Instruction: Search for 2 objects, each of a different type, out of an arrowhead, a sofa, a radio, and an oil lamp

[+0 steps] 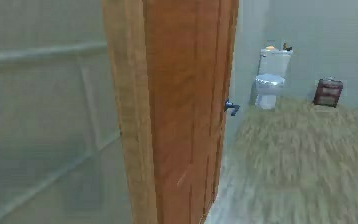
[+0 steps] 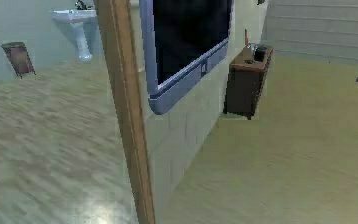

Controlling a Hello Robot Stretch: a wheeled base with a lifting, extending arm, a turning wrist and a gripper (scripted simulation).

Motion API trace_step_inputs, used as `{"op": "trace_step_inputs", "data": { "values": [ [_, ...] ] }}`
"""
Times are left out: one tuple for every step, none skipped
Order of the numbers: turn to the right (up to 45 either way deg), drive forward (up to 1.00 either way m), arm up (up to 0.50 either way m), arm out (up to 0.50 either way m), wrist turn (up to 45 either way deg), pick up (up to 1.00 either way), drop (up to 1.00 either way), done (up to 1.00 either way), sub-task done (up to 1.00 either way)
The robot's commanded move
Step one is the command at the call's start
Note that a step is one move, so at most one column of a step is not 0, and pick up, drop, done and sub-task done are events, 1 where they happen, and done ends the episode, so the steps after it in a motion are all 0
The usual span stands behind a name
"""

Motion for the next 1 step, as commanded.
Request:
{"op": "trace_step_inputs", "data": {
  "values": [
    [42.0,0.0,0.0,0.0,0.0,0.0,0.0,0.0,0.0]
  ]
}}
